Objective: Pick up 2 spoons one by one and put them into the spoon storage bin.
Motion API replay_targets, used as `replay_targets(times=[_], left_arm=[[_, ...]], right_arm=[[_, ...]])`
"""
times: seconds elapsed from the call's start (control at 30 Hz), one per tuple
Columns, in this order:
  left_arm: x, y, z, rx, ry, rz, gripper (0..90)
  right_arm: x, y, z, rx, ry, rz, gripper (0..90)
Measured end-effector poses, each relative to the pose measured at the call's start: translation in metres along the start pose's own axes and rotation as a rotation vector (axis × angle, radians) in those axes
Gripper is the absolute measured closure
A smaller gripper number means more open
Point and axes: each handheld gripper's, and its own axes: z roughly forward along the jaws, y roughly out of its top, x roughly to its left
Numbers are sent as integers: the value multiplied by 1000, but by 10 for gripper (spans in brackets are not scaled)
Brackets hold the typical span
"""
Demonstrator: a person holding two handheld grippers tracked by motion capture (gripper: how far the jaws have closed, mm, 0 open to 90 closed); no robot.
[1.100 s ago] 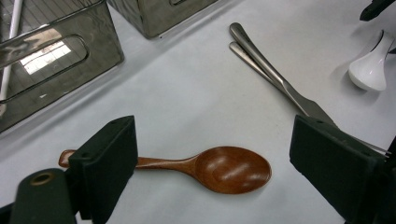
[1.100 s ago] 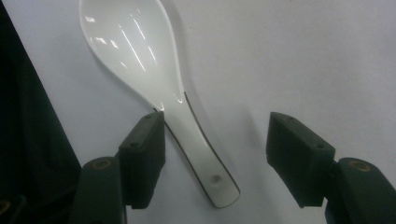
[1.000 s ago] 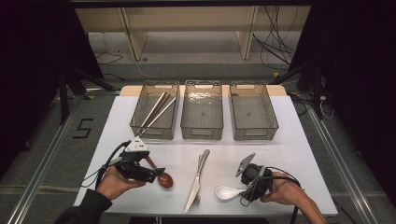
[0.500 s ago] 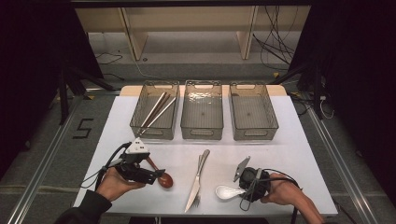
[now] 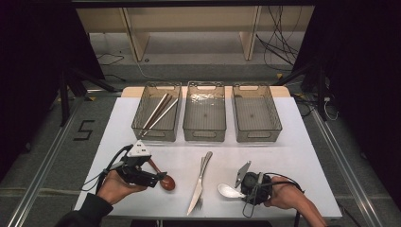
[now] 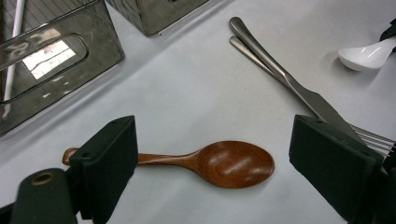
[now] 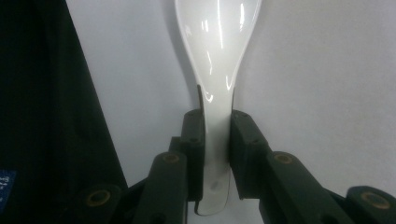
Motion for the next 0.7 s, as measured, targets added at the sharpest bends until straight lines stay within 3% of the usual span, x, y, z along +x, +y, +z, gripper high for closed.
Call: replay_targets(times=[0.07, 0.33, 0.4, 0.6, 0.7], left_arm=[[1, 0, 0, 1, 2, -3, 151], [2, -1, -1, -6, 6, -9, 150], [2, -1, -1, -5, 7, -9, 150], [3, -2, -1, -3, 9, -14, 150], [4, -2, -1, -4, 7, -15, 150]], right_arm=[[-1, -1, 0, -2, 10, 19, 775], [-5, -1, -4, -24, -20, 70, 777], [-7, -1, -5, -36, -23, 65, 777], [-12, -2, -11, -60, -37, 131, 777], [-16, -2, -16, -100, -41, 166, 776]])
